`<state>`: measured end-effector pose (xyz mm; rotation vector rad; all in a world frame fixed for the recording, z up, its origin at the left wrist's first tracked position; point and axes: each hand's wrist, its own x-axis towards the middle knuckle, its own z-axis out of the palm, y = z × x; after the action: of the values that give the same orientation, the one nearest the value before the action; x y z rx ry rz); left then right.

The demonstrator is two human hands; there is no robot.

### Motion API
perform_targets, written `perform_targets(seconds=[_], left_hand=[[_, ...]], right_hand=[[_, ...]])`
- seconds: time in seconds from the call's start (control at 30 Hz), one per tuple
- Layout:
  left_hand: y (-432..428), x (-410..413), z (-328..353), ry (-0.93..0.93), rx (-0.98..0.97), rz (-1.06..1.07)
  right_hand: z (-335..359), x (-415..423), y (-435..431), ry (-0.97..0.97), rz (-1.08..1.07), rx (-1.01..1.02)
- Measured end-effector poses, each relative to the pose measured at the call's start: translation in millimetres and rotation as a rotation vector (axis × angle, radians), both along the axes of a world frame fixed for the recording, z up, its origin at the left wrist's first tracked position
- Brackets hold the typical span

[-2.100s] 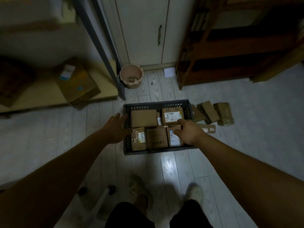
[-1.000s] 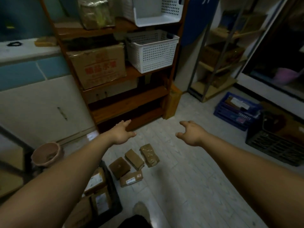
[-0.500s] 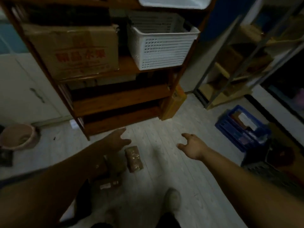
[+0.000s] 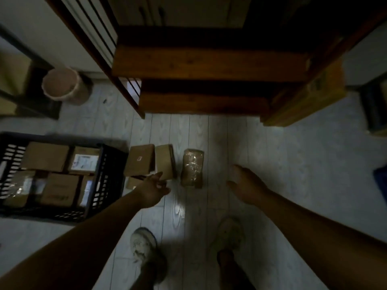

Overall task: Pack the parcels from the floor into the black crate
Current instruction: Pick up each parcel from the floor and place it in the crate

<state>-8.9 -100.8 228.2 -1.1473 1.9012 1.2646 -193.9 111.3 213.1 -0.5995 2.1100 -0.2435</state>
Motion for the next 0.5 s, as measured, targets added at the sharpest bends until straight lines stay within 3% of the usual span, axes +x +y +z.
perform_targets(seconds=[0.17,0.33,0.5], left_hand=[[4,-25,-138,0.023,0.038,0.069],[-1,-52,-266,0.108,0.015,-0.043],[-7,-68,-370,0.034,-0.021,0.109]], right_hand=[[-146,3,-17,-0.124,-0.086,-0.031],[-267,12,-43,-0.153,-0.152,-0.057],[-367,19,-69,-0.241,-0.286,-0.068]])
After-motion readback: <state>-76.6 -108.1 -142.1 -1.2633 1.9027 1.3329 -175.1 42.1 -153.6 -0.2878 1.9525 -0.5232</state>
